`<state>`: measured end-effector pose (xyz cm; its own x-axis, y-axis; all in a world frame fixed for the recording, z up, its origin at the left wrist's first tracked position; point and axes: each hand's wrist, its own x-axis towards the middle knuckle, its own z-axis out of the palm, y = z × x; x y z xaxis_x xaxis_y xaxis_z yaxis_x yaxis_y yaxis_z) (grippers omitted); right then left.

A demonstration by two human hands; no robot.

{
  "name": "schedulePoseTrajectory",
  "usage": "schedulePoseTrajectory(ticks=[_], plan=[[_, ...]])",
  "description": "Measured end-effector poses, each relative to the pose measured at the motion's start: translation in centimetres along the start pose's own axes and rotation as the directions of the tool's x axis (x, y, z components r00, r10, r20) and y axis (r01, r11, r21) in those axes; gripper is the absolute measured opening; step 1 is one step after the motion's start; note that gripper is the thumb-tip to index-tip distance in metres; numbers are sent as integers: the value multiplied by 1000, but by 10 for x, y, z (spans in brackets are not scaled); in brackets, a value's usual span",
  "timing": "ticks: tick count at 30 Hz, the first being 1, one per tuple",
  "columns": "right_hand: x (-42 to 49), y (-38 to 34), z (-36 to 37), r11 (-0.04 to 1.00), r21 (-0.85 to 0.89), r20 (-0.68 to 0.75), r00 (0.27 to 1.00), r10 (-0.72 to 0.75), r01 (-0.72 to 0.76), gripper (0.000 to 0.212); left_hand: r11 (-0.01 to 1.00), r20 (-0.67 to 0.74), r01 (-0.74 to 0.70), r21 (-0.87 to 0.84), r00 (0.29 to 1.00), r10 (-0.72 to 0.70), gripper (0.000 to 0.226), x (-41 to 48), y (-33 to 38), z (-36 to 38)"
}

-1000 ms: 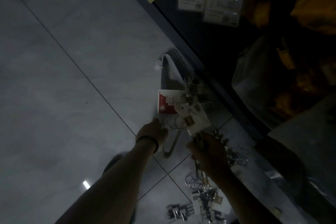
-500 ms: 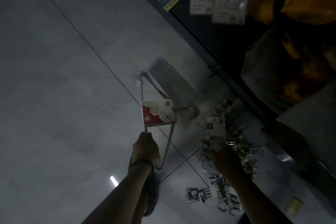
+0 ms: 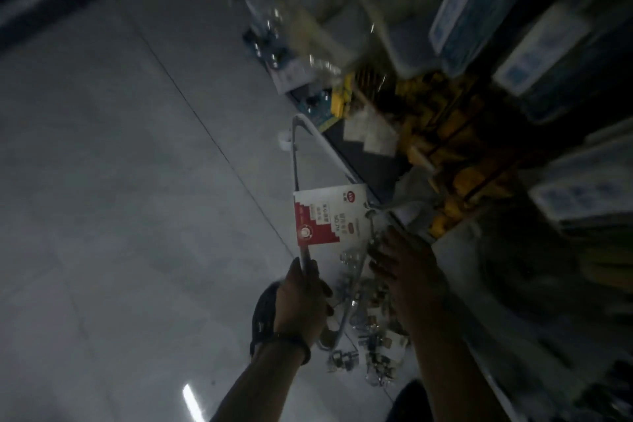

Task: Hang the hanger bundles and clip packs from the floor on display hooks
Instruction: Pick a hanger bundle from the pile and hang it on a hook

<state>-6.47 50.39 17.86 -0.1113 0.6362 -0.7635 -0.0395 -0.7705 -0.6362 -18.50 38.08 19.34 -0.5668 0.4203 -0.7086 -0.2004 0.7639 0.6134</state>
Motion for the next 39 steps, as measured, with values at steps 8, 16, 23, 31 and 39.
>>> schedulePoseTrajectory(ticks=[8,16,23,31,39], plan=[[-211,-171,-15,960,77,47,961,-274,270,25,969,-35,-228,-97,974,226,30,-219,137,-88],[-383,-264,-54,767,-101,-78,764,-641,634,33,848,0,-528,-36,849,529,29,-349,199,-124],[-516,-318,-96,362,-680,-219,294,-930,637,52,614,187,-789,5,604,775,24,-390,275,-132],[-618,-370,-108,17,-995,-8,100,-995,94,49,460,315,-884,-80,416,853,18,-448,335,-85],[-684,-429,-166,294,-899,-282,84,-956,326,15,125,602,-991,-42,75,795,13,-534,394,-57]])
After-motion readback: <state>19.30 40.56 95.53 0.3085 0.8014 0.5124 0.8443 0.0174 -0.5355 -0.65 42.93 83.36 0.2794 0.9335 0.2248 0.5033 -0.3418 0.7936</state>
